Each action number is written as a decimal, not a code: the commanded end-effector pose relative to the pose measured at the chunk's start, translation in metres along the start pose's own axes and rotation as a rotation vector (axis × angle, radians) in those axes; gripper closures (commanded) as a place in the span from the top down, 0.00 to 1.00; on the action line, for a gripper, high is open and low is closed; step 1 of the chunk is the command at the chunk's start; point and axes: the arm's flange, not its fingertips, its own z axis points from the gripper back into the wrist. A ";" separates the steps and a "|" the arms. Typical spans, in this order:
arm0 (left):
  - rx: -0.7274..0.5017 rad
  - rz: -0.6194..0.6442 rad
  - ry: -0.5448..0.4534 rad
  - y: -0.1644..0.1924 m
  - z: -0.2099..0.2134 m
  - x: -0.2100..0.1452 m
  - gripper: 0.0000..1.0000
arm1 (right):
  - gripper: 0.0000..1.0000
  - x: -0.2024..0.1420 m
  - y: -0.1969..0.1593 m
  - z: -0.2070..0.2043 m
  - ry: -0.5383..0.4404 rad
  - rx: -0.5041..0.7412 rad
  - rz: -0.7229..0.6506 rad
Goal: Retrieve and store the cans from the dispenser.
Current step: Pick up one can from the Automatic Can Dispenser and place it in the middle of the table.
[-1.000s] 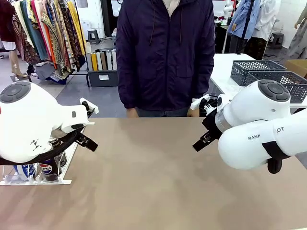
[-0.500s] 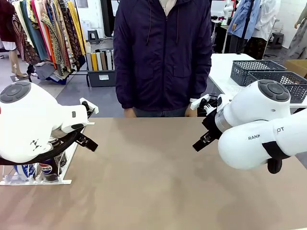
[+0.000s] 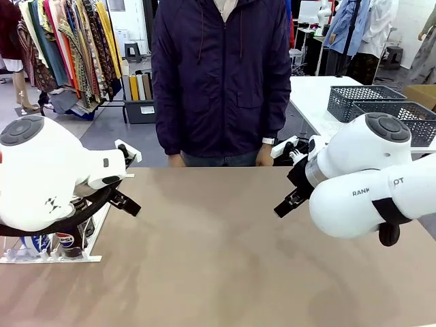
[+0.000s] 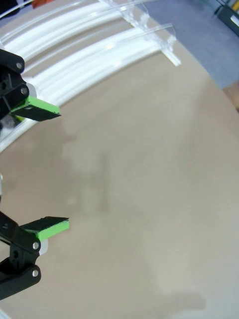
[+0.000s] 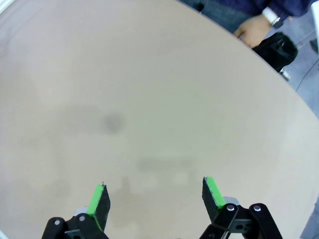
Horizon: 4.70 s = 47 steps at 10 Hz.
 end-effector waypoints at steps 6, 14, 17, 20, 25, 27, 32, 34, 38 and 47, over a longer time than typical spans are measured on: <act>-0.708 0.353 0.002 0.054 0.182 -0.003 1.00 | 1.00 -0.030 -0.100 0.127 0.068 0.930 -0.425; -0.895 1.003 -0.492 0.269 0.224 -0.242 1.00 | 1.00 -0.232 -0.266 0.140 -0.626 1.028 -1.209; -0.907 0.994 -0.472 0.261 0.228 -0.259 1.00 | 1.00 -0.256 -0.280 0.144 -0.581 1.038 -1.276; -0.907 0.994 -0.472 0.261 0.228 -0.259 1.00 | 1.00 -0.256 -0.280 0.144 -0.581 1.038 -1.276; -0.464 0.721 0.091 0.196 0.238 -0.196 1.00 | 1.00 -0.256 -0.280 0.144 -0.581 1.038 -1.276; -0.134 0.628 0.312 0.153 0.244 -0.153 1.00 | 1.00 -0.256 -0.280 0.144 -0.581 1.038 -1.276; 0.190 0.610 0.412 0.095 0.195 -0.113 1.00 | 1.00 -0.256 -0.280 0.144 -0.581 1.038 -1.276; 0.138 0.681 0.378 0.102 0.179 -0.109 1.00 | 1.00 -0.256 -0.280 0.144 -0.581 1.038 -1.276; 0.101 0.808 0.376 0.122 0.147 -0.114 1.00 | 1.00 -0.256 -0.280 0.144 -0.581 1.038 -1.276; 0.067 0.906 0.388 0.138 0.084 -0.108 1.00 | 1.00 -0.256 -0.280 0.144 -0.581 1.038 -1.276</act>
